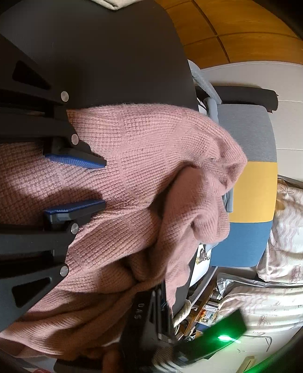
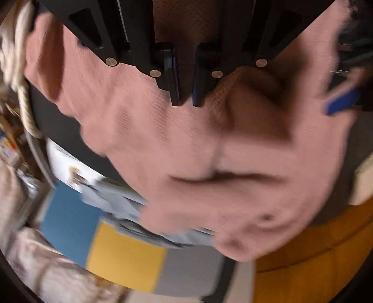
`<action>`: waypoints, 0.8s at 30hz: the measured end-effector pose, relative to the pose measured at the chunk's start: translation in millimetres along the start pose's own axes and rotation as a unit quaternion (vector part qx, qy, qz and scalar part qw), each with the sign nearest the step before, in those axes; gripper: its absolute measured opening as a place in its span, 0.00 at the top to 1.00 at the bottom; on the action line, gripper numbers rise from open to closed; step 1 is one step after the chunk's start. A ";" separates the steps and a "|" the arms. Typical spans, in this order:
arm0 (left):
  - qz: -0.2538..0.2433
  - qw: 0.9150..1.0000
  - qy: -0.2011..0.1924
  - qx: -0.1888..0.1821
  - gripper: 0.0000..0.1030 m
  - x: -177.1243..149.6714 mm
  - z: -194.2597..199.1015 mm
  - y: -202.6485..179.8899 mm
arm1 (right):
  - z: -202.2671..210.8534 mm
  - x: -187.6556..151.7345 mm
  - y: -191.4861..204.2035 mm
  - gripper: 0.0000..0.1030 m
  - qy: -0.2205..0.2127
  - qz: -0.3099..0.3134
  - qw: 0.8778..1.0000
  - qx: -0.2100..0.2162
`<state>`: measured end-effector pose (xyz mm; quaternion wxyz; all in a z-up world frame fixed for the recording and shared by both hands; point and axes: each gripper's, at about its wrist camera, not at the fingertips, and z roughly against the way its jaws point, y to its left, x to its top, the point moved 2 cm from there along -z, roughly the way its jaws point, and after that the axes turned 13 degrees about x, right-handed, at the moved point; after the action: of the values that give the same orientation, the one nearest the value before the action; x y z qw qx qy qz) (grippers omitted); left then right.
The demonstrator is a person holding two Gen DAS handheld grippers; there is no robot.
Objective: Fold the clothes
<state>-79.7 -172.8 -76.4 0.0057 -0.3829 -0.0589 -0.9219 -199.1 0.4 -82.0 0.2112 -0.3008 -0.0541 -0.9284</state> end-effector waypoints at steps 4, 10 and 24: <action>-0.002 1.000 0.009 0.004 0.73 4.0 1.3 0.2 | -5.5 -17.4 -30.6 0.86 0.012 -0.027 0.999 -0.045; 0.015 1.000 -0.009 0.012 0.73 28.1 20.0 25.3 | 1.4 -17.1 -39.7 0.83 0.016 -0.079 0.997 0.003; 0.083 0.990 0.096 -0.064 0.23 23.7 -31.3 68.4 | 17.0 -44.7 69.0 0.34 -0.009 -0.043 0.994 0.096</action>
<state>-114.8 -243.4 -74.4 0.0636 -0.2955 0.0332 -0.9527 -128.0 -42.1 -95.9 0.1985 -0.2845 -0.1579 -0.9245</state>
